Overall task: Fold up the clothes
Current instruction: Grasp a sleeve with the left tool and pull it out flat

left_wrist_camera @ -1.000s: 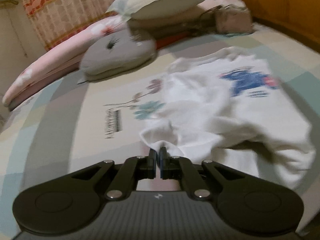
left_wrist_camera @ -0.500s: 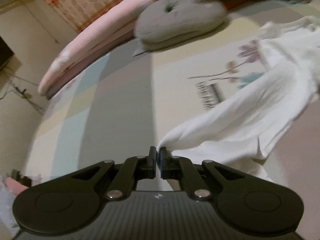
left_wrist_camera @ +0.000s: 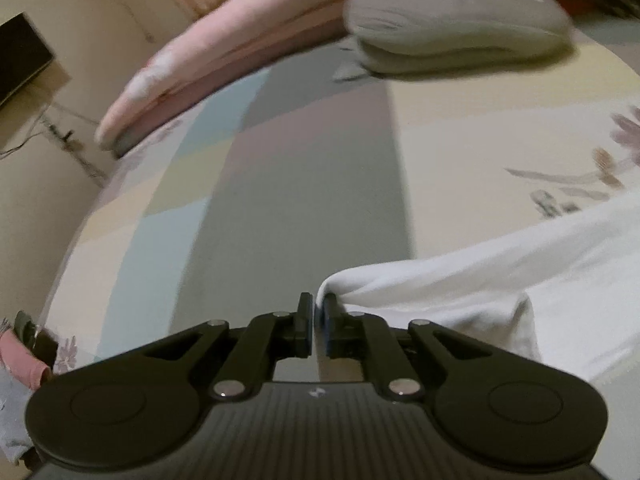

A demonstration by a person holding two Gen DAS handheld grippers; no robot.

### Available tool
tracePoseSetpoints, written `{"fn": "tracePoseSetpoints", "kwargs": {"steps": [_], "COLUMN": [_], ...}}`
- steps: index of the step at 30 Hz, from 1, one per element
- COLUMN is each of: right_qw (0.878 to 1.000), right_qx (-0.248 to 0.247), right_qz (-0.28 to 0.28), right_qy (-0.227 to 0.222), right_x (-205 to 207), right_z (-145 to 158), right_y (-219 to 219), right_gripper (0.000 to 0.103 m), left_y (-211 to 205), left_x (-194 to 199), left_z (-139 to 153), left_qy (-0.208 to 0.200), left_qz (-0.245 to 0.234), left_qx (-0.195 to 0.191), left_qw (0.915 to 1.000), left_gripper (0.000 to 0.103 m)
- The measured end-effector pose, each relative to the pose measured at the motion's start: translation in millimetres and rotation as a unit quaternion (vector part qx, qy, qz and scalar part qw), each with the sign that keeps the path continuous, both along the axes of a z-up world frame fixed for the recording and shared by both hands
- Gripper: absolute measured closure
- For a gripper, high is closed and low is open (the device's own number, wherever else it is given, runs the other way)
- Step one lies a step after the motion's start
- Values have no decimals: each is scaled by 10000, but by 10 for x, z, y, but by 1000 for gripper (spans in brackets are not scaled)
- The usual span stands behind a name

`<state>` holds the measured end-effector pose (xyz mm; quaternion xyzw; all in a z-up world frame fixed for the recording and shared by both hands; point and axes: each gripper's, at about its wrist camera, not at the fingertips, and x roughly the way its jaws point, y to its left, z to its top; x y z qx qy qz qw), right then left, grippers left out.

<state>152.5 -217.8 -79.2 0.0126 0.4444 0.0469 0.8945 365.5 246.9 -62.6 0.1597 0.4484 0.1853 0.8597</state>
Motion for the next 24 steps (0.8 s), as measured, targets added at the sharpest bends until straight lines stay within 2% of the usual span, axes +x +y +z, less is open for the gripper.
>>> {"fn": "tracePoseSetpoints", "kwargs": {"steps": [2, 6, 10, 12, 16, 19, 24], "right_qw": [10000, 10000, 9999, 9999, 9997, 9992, 9983], "right_qx": [-17, -50, -59, -18, 116, 252, 320], "right_qz": [14, 43, 101, 145, 228, 296, 455], "right_qy": [17, 51, 54, 9, -65, -85, -190], "right_x": [19, 57, 69, 42, -23, -80, -202], "right_z": [-8, -25, -22, 4, 44, 53, 131], "right_y": [23, 70, 117, 127, 136, 145, 186], "right_gripper": [12, 12, 12, 12, 12, 12, 12], "left_y": [75, 57, 136, 176, 207, 211, 225], "left_x": [54, 46, -109, -235, -535, -743, -952], "left_z": [-16, -135, -110, -45, 79, 100, -79], "left_qy": [-6, 222, 196, 147, -3, -94, -49], "left_qz": [48, -156, -82, 1, 104, 197, 413], "left_qx": [-155, -68, -337, -597, -994, -1182, -1480], "left_qw": [9999, 9996, 9992, 9981, 9950, 9927, 9881], "left_gripper": [91, 90, 88, 83, 61, 61, 61]}}
